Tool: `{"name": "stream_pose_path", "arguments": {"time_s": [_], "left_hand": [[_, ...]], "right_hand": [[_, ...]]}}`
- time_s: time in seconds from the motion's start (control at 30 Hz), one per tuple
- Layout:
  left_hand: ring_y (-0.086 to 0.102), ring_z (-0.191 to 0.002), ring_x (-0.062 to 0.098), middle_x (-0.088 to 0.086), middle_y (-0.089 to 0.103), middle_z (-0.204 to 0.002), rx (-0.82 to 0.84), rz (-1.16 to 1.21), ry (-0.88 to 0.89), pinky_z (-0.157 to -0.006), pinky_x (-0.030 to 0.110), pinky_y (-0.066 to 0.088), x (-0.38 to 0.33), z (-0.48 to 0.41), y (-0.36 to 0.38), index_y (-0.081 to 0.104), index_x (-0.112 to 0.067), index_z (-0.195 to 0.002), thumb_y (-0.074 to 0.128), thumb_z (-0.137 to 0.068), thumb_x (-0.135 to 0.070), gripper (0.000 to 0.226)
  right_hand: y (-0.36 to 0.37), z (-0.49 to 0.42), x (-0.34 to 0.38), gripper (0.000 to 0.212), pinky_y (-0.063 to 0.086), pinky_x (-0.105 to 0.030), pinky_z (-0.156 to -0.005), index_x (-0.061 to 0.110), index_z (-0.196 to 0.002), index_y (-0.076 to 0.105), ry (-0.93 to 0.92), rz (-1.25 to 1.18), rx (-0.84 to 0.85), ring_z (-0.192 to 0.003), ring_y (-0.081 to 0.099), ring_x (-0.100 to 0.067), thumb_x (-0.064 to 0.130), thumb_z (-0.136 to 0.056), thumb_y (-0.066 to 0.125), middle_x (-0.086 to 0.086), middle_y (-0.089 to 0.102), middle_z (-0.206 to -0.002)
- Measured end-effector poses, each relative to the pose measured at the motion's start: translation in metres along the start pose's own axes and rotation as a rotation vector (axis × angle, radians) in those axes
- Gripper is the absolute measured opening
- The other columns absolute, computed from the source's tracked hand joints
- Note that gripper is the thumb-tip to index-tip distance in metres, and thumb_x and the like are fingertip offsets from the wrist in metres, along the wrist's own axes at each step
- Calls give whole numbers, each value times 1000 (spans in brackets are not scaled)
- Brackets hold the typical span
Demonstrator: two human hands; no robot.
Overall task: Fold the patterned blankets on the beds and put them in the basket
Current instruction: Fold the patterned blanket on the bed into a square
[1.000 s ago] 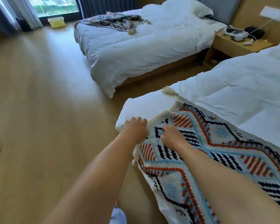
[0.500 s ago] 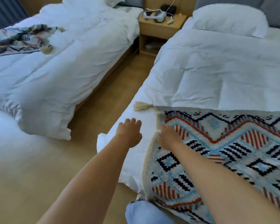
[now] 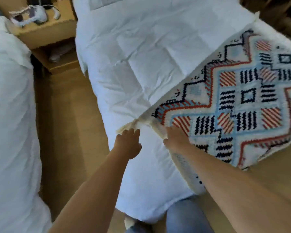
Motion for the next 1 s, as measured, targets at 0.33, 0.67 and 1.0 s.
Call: {"name": "stream_pose_path", "arguments": {"time_s": [0.33, 0.67, 1.0], "left_hand": [[19, -140, 28, 6, 17, -155, 103, -158, 342, -109, 43, 27, -10, -123, 37, 11, -22, -148, 46, -91, -27, 67], [-4, -142, 39, 15, -11, -156, 40, -336, 600, -106, 49, 30, 2, -214, 88, -2, -34, -147, 42, -95, -21, 70], [54, -99, 32, 18, 52, -117, -14, -547, 1021, -70, 38, 51, 50, -297, 17, 47, -7, -127, 49, -87, -6, 39]], "right_hand": [[50, -5, -31, 51, 42, -39, -96, 15, -134, 34, 346, -196, -135, -121, 41, -28, 27, -87, 51, -9, 40, -136], [126, -42, -37, 52, 46, -35, -89, 15, -135, 29, 703, -201, -18, -127, 31, -29, 30, -90, 52, -10, 33, -137], [109, -99, 19, 34, 48, -39, -80, 8, -127, 46, 917, -191, -205, -105, 55, -32, 9, -93, 41, -14, 56, -121]]}}
Point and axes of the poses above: each hand's wrist, its own z-axis away from the middle knuckle, its own y-axis out of the palm, x = y × z, the point moved 2 cm from there along -z, towards the middle knuckle
